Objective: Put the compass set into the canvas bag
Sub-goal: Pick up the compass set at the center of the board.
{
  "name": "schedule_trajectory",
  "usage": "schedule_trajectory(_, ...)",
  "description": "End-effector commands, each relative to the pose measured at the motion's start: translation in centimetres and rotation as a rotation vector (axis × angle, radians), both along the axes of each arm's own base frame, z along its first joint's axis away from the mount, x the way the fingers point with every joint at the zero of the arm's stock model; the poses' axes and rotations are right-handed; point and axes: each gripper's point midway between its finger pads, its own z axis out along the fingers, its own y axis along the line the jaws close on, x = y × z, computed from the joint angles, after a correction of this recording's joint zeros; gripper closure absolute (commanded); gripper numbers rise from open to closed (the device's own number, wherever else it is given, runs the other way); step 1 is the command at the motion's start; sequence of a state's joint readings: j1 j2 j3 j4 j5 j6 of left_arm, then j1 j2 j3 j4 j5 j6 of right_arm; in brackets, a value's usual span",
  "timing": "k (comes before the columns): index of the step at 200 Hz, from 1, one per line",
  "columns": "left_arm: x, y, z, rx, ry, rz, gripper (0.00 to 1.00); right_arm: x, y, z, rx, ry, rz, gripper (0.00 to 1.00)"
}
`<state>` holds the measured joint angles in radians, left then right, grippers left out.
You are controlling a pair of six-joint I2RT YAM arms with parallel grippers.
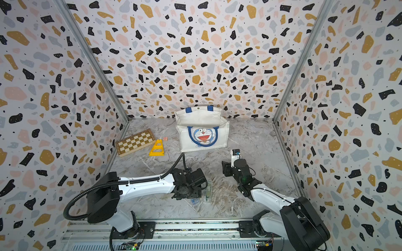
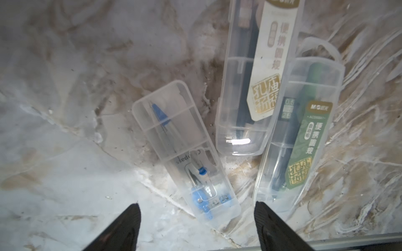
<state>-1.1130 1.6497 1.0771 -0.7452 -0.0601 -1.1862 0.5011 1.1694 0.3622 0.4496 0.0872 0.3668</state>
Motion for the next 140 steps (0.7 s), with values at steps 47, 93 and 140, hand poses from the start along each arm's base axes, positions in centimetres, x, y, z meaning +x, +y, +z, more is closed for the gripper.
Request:
schedule_trajectory(47,-1.0,-0.8,-2.8,0.077,0.103,0.015,0.22,0.2,0.2,0.7,0.012,-0.014,-0.005,0.36)
schedule_trajectory(93,-1.1,2.2,-3.4,0.183,0.067,0.033,0.24,0.3,0.7,0.2,0.009,0.009,0.012,0.36)
schedule_trajectory(140,-0.9,3.1,-3.9,0.184,0.026,0.021,0.39,0.3,0.8,0.2,0.003,0.012,0.019,0.36)
